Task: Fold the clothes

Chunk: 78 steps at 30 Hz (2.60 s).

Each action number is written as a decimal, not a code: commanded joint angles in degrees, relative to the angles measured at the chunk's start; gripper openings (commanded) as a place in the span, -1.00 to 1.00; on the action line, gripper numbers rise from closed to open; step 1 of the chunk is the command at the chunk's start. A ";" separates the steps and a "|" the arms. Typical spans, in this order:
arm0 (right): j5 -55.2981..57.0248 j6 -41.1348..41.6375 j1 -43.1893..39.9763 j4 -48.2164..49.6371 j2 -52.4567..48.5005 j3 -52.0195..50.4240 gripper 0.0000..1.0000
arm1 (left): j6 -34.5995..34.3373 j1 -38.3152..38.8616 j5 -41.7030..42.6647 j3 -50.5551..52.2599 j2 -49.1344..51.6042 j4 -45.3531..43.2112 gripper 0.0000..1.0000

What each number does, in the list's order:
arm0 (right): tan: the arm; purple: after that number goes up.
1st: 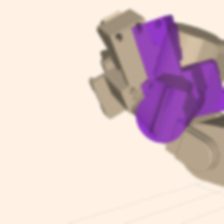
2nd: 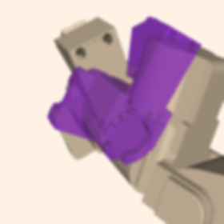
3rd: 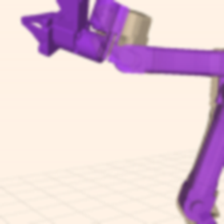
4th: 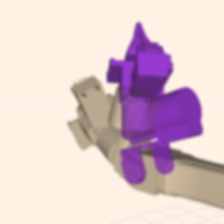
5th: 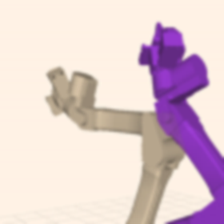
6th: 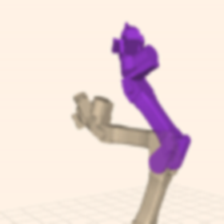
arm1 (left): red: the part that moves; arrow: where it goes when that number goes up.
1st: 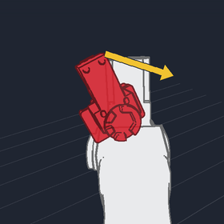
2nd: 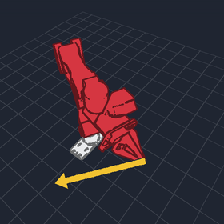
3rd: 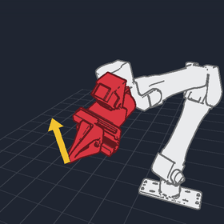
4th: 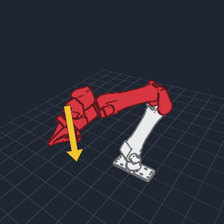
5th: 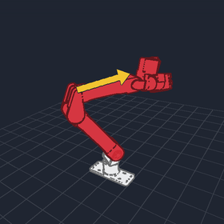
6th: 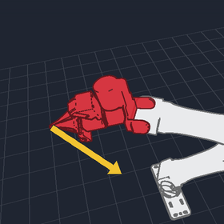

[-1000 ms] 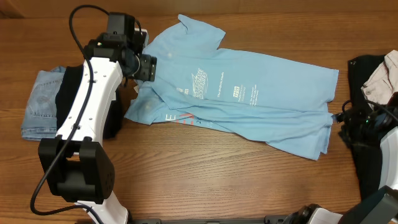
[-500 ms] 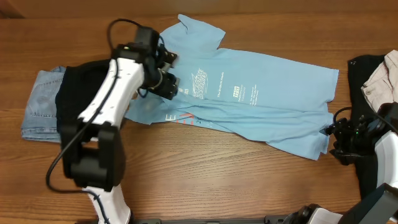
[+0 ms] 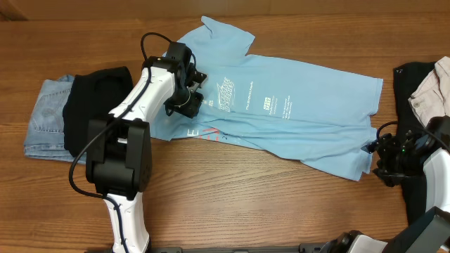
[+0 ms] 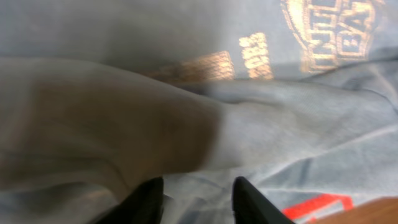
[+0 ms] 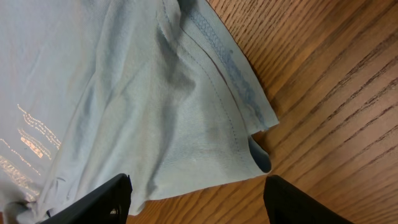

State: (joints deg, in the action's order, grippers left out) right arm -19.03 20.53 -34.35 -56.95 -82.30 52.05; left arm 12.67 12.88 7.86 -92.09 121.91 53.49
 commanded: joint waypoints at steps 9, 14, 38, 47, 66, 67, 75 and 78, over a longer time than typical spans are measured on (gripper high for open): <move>0.52 -0.66 0.22 0.24 -0.07 -0.26 0.44 | 1.51 -0.07 -2.89 0.92 0.46 -3.87 0.08; 0.52 -0.66 0.22 0.24 -0.07 -0.26 0.45 | 1.53 -0.07 -2.93 2.89 0.61 -4.04 -0.26; 0.52 -0.66 0.22 0.28 -0.07 -0.26 0.44 | -1.53 -0.11 -2.97 -11.17 -0.39 -5.84 -0.92; 1.42 -1.09 0.22 -1.70 -0.07 -0.26 0.62 | -2.93 -0.13 -9.57 -13.07 0.13 -8.81 0.46; -6.56 -6.01 3.30 22.21 -4.63 -4.96 0.25 | 2.64 0.37 4.87 -14.03 0.35 1.27 0.46; -6.54 -6.01 4.04 23.04 -5.25 -4.96 0.19 | 2.64 0.37 4.87 -14.03 0.35 1.16 0.46; -0.07 -2.71 8.31 24.63 -9.07 -4.96 -0.19 | 2.82 0.37 4.87 -14.03 0.35 0.37 0.47; 0.20 -2.54 8.28 25.29 -9.07 -4.94 -0.52 | 2.82 0.37 4.87 -14.03 0.35 -0.02 0.48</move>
State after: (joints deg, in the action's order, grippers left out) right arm -20.29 17.41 -26.20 -32.32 -91.26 47.24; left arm 14.15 13.06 11.60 -106.37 121.97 53.98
